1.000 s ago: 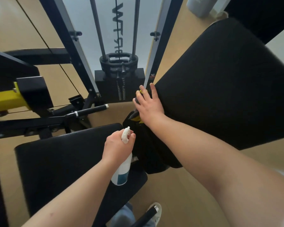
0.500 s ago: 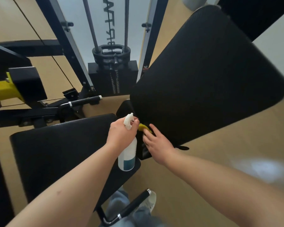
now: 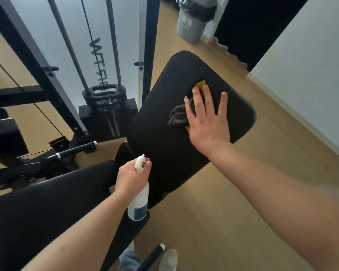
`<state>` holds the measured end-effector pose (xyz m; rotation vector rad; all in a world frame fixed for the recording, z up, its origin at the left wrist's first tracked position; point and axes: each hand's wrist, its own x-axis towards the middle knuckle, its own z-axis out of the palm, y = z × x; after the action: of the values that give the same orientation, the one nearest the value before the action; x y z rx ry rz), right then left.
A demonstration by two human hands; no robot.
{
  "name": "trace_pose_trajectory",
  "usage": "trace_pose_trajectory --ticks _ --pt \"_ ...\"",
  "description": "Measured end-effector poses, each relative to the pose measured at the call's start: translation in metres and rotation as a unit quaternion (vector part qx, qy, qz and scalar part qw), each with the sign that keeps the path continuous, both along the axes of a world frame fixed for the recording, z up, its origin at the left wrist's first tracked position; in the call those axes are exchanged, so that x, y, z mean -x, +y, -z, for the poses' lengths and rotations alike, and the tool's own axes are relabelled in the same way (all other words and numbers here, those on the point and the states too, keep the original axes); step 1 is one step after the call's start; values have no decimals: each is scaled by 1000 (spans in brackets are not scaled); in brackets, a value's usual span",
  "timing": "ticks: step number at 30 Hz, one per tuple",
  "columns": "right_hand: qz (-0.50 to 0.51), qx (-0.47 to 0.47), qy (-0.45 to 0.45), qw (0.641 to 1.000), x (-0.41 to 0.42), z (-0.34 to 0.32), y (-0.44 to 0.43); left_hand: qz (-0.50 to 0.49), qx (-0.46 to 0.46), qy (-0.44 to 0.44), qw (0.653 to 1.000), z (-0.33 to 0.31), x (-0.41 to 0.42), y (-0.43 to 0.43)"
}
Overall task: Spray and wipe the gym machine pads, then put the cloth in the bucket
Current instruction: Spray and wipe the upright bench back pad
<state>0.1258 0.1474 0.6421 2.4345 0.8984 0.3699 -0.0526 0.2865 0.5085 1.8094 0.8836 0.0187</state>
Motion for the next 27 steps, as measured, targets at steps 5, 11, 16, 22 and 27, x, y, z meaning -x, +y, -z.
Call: trace_pose_trajectory --ticks 5,11,16,22,27 --pt "-16 -31 2 999 3 29 19 -35 16 -7 999 6 -11 12" --pt "-50 -15 -3 999 -3 67 70 -34 19 9 999 22 -17 23" --pt "-101 58 41 992 -2 122 147 -68 32 14 997 37 -14 46" --pt "-131 130 101 978 16 166 177 -95 9 27 995 49 -7 76" --pt "-197 222 143 944 22 171 171 -81 -7 28 996 43 -11 71"
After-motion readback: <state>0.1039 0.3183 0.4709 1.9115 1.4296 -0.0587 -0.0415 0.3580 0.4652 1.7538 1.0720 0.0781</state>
